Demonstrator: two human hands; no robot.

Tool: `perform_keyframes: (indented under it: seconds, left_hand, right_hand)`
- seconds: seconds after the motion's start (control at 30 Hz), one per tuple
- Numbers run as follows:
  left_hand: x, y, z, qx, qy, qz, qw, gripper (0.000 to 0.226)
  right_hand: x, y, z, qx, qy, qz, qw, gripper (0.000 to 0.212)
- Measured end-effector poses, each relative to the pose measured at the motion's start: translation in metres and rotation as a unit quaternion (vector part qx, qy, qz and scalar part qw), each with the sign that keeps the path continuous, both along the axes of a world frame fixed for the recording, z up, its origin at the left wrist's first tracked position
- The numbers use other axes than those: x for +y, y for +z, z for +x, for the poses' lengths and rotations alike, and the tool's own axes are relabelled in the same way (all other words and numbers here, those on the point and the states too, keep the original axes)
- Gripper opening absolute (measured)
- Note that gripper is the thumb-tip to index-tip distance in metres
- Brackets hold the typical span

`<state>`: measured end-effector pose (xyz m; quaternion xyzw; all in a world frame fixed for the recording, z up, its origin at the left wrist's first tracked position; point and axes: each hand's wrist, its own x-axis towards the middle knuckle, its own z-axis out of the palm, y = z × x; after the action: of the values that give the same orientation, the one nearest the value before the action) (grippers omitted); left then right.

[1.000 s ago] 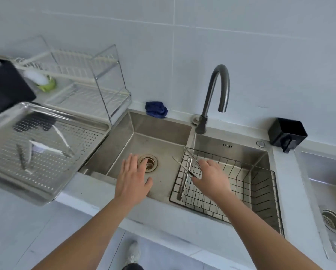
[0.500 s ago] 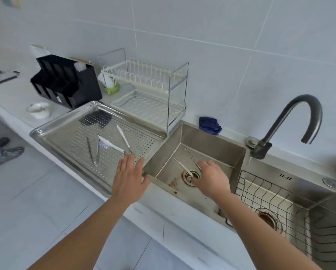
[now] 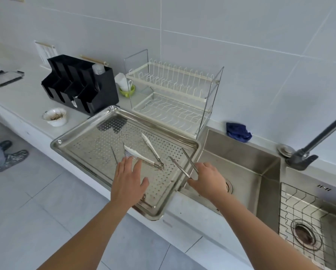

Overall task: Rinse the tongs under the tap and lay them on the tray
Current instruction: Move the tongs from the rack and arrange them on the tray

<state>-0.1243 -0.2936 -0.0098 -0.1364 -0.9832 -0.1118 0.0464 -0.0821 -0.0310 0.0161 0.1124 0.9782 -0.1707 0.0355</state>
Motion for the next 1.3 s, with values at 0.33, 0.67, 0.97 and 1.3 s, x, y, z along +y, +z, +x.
perform_keyframes:
  seconds: [0.33,0.67,0.97,1.3]
  left_hand:
    - [-0.056,-0.038,-0.049,-0.055,0.088,-0.033,0.994,0.061]
    - [-0.112,-0.062,-0.112,-0.085,0.126,-0.066,0.986,0.063]
    - [-0.159,-0.074,-0.165,-0.109,0.046,-0.065,0.991,0.063]
    - [-0.175,-0.078,-0.175,-0.156,-0.028,-0.087,0.984,0.058]
  right_hand:
    - [-0.028,-0.023,-0.11,-0.014,0.048,-0.019,0.999,0.044]
    - [-0.052,-0.064,-0.174,-0.078,0.032,-0.006,0.996,0.042]
    - [-0.085,-0.08,-0.176,-0.082,-0.1,-0.007,0.992,0.044]
    - [-0.11,-0.074,-0.157,-0.042,-0.22,-0.006,0.975,0.049]
